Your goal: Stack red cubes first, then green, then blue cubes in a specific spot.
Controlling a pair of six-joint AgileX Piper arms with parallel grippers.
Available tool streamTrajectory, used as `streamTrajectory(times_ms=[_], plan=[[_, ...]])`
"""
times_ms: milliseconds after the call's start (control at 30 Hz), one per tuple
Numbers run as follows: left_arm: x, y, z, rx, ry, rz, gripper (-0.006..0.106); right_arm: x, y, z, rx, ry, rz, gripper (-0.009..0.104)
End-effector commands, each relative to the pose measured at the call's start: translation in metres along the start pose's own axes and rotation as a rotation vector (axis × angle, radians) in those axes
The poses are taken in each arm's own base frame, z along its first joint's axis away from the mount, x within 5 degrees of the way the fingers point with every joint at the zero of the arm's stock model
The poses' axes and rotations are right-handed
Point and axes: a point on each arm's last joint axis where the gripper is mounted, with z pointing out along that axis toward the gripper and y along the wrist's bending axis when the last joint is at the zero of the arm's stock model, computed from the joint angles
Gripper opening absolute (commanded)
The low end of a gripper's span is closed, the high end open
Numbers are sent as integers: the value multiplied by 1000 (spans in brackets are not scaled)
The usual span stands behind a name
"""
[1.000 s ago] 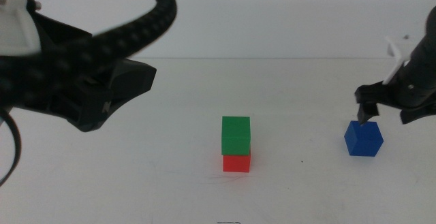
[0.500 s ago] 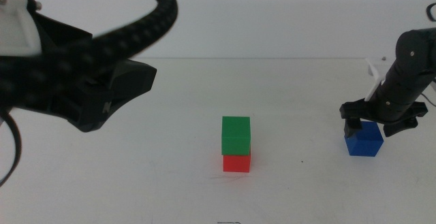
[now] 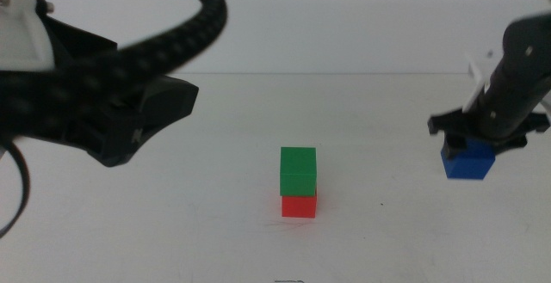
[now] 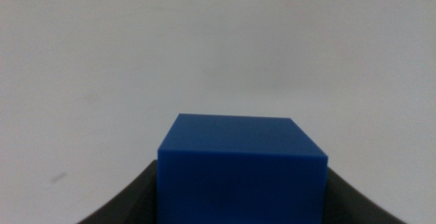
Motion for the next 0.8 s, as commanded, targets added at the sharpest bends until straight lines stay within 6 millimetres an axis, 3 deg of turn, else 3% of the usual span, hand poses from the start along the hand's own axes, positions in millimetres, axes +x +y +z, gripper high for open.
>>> streamTrajectory(times_ms=[0, 133, 233, 467, 767], plan=[[-12, 0, -7, 9, -99, -1, 91, 3, 9, -60, -8, -119, 33, -1], [-12, 0, -7, 8, -97, -1, 91, 9, 39, -109, -28, -205, 30, -1], [-12, 0, -7, 8, -97, 0, 91, 13, 62, -126, -41, -236, 18, -1], [-12, 0, -7, 8, -97, 0, 91, 28, 116, -141, -94, -249, 25, -1], [-12, 0, -7, 8, -97, 0, 91, 29, 160, -141, -115, -258, 21, -1]])
